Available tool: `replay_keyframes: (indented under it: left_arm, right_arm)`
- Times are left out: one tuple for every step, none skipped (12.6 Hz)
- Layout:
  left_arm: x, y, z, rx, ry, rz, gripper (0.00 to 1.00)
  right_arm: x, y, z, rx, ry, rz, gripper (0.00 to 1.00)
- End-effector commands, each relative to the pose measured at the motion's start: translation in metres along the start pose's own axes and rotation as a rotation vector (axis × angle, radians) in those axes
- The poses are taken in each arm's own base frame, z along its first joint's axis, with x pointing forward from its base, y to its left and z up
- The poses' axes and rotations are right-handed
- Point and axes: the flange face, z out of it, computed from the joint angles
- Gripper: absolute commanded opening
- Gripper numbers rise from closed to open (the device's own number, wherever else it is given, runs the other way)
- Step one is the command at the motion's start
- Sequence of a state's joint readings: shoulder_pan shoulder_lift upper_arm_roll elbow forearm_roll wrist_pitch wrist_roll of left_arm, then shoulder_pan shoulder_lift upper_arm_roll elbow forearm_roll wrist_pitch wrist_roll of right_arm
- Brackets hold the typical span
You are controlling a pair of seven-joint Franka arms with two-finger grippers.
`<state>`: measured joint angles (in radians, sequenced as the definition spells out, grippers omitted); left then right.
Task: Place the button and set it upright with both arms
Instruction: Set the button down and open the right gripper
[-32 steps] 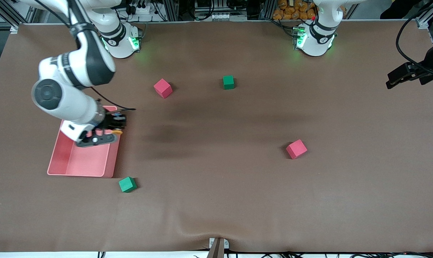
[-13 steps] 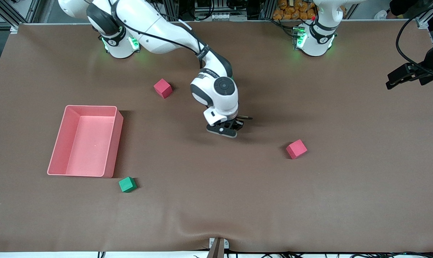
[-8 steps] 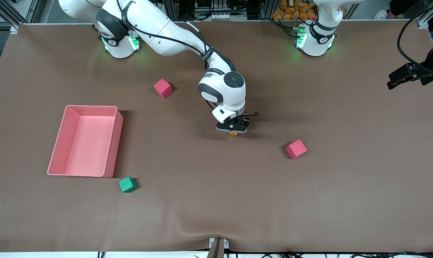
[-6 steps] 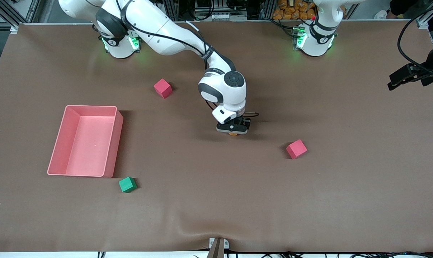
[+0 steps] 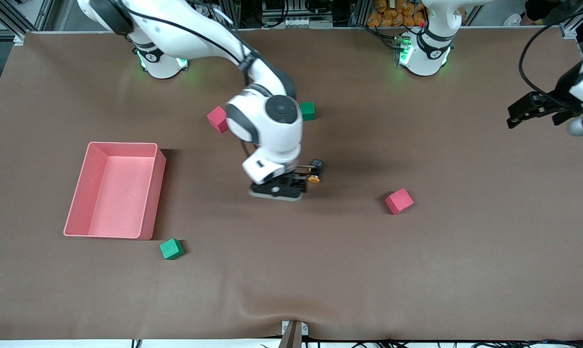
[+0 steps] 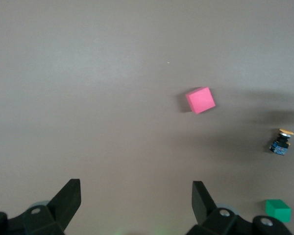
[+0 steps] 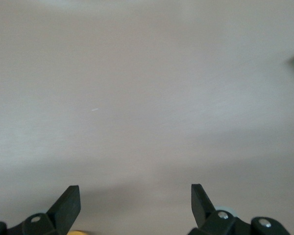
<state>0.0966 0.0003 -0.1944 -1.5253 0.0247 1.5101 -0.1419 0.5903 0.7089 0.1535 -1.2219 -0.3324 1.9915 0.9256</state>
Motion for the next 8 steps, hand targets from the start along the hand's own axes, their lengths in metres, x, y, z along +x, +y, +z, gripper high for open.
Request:
replay_keyframes:
  left_arm:
    - [-0.011, -0.001, -0.004, 0.024, 0.008, -0.003, 1.0]
    - [-0.01, -0.001, -0.002, 0.025, 0.002, 0.009, 1.0]
    - [-0.009, 0.003, 0.004, 0.026, -0.01, 0.012, 1.0]
    - [-0.005, 0.017, 0.014, 0.025, -0.028, 0.041, 1.0]
    - [0.002, 0.041, 0.031, 0.024, -0.055, 0.074, 1.0]
    - [0.01, 0.066, 0.049, 0.02, -0.071, 0.117, 1.0]
    - [0.022, 0.086, 0.072, 0.01, -0.084, 0.151, 1.0]
    - [0.032, 0.11, 0.102, -0.005, -0.109, 0.189, 1.0]
  right_arm:
    - [0.022, 0.064, -0.038, -0.045, -0.091, -0.104, 1.0]
    - [0.032, 0.093, -0.052, -0.033, -0.128, -0.143, 1.0]
    - [0.043, 0.129, -0.064, -0.014, -0.17, -0.174, 1.0]
    - [0.049, 0.161, -0.075, 0.008, -0.209, -0.209, 1.0]
    - [0.054, 0.192, -0.083, 0.024, -0.229, -0.234, 1.0]
    - [0.06, 0.223, -0.089, 0.043, -0.238, -0.25, 1.0]
    - [0.064, 0.255, -0.094, 0.074, -0.264, -0.258, 1.0]
    - [0.068, 0.288, -0.094, 0.104, -0.301, -0.261, 1.0]
